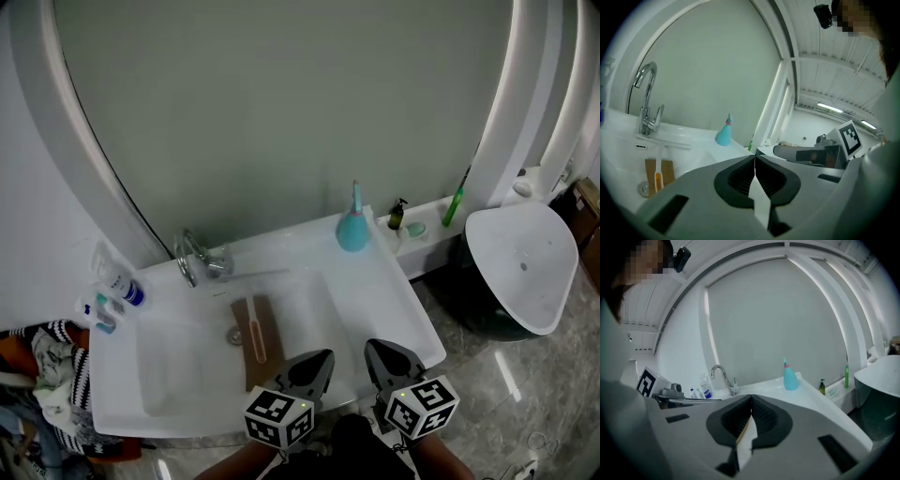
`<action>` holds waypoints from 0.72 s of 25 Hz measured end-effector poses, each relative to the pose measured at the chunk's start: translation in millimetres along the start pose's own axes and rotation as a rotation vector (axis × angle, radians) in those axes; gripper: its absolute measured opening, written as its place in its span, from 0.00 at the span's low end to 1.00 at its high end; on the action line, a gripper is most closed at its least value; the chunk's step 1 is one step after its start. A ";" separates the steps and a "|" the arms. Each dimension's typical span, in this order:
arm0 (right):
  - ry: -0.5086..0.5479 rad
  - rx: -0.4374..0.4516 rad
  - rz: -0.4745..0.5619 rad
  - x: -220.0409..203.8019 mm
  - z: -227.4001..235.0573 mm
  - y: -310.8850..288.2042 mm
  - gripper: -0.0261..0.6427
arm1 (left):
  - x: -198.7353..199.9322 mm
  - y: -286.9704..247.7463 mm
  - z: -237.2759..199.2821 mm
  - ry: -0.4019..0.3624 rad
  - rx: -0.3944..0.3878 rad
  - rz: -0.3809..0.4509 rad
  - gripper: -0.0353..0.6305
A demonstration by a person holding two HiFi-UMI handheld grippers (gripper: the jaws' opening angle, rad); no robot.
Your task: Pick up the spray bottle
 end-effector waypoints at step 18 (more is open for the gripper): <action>0.036 0.066 0.006 36.3 101.5 -71.4 0.05 | 53.0 -103.1 -16.8 -0.023 0.068 0.028 0.06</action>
Point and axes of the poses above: the fingertips, and each gripper's own axes: y backward along the fingers, z to its right, x out of its top, the point moved 10 cm from there along y, backward along the fingers, and after that the axes turned 11 degrees about y, right-handed, at the moved point
